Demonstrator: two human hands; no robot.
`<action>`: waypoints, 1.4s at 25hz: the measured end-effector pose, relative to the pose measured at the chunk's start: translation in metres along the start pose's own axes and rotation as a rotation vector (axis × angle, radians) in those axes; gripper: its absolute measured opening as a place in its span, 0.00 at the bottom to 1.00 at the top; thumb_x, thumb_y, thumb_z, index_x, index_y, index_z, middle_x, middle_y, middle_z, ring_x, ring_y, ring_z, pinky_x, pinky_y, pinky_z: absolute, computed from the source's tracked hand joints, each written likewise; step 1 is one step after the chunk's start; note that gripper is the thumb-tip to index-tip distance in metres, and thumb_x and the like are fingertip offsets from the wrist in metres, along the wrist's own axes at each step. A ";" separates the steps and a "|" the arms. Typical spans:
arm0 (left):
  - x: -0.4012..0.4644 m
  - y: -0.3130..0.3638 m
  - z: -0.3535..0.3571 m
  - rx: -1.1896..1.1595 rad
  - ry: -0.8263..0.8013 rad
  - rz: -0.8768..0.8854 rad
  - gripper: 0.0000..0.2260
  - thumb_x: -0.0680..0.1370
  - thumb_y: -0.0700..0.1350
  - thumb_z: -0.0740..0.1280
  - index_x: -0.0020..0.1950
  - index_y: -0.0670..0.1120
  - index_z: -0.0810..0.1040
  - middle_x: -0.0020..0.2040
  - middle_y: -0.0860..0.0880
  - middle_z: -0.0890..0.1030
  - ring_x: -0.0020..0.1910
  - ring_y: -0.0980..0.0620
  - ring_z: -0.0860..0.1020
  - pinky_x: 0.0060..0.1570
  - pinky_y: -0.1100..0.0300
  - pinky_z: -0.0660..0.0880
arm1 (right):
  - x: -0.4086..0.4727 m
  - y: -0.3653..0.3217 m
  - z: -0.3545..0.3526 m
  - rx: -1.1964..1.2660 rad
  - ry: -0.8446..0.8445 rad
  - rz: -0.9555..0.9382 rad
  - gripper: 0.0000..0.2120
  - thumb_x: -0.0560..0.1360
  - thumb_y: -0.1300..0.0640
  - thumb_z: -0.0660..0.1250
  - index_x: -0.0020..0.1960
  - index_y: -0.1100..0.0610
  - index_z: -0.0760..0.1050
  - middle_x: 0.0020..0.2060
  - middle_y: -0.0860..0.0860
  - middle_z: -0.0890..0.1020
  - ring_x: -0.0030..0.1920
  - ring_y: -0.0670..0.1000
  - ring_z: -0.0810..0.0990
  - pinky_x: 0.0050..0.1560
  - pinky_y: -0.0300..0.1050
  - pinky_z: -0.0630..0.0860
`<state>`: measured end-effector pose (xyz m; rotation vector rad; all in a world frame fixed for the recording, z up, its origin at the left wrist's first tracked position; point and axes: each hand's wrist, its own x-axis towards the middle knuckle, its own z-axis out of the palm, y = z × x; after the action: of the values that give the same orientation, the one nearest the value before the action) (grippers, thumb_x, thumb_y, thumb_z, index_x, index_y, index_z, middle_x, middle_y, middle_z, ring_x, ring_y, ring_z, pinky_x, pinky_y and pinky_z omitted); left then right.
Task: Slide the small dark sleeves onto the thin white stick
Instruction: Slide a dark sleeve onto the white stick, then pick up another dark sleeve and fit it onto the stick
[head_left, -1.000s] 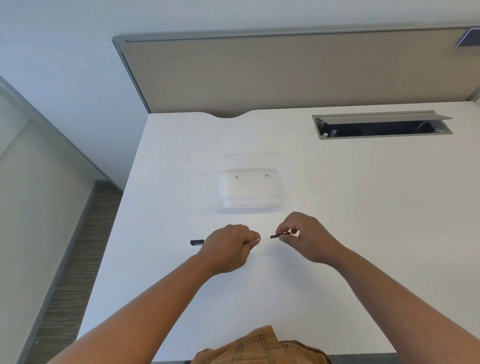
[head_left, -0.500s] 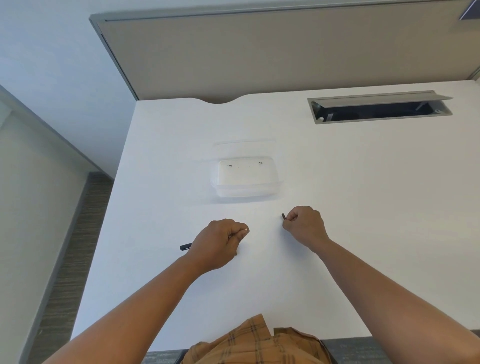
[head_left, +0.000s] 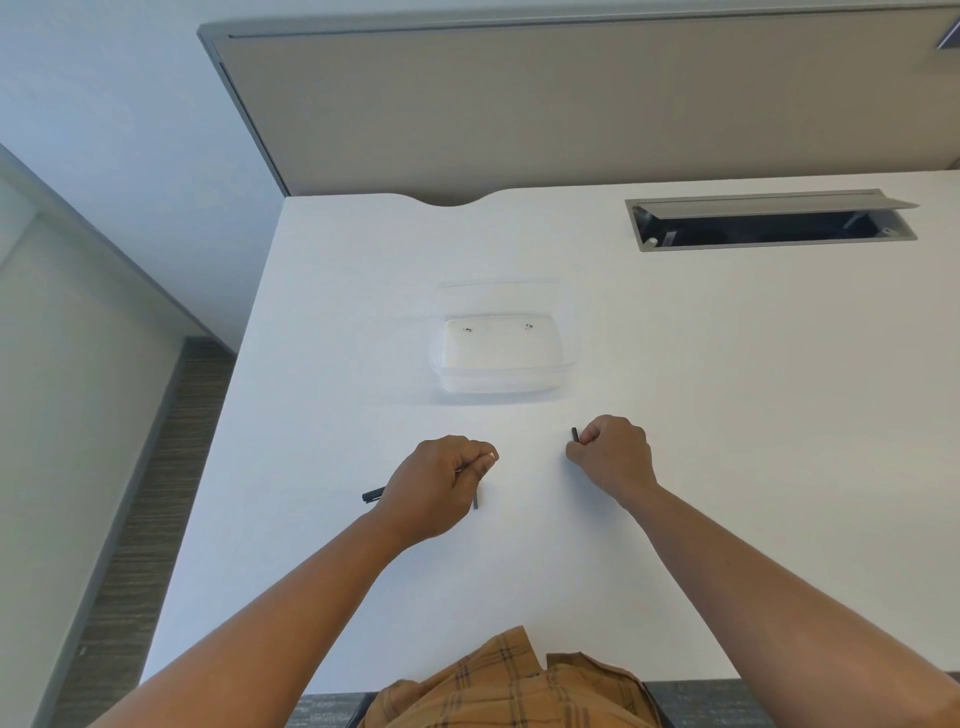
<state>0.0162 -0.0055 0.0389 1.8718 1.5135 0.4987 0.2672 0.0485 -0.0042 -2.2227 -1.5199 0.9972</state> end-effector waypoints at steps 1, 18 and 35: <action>0.000 0.000 0.001 0.000 0.002 0.001 0.19 0.80 0.59 0.54 0.46 0.48 0.78 0.36 0.51 0.80 0.41 0.53 0.76 0.43 0.47 0.78 | 0.000 0.001 0.001 0.002 0.003 -0.003 0.08 0.69 0.56 0.72 0.39 0.61 0.78 0.32 0.52 0.80 0.33 0.54 0.76 0.36 0.45 0.73; 0.021 0.031 -0.005 -1.334 0.144 -0.625 0.10 0.84 0.39 0.60 0.60 0.44 0.79 0.35 0.47 0.76 0.29 0.52 0.73 0.28 0.61 0.70 | -0.063 -0.001 0.024 0.221 -0.093 -0.534 0.16 0.72 0.56 0.74 0.59 0.48 0.78 0.43 0.41 0.80 0.46 0.42 0.78 0.44 0.34 0.70; 0.037 0.027 0.030 -1.243 0.090 -0.940 0.06 0.83 0.37 0.62 0.53 0.38 0.79 0.45 0.40 0.85 0.44 0.45 0.85 0.45 0.55 0.82 | -0.061 -0.041 0.004 0.524 -0.051 -0.566 0.04 0.81 0.47 0.64 0.48 0.41 0.77 0.29 0.37 0.77 0.28 0.43 0.71 0.32 0.31 0.66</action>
<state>0.0648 0.0193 0.0325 0.1526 1.3888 0.7760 0.2226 0.0100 0.0399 -1.3206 -1.5483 1.0979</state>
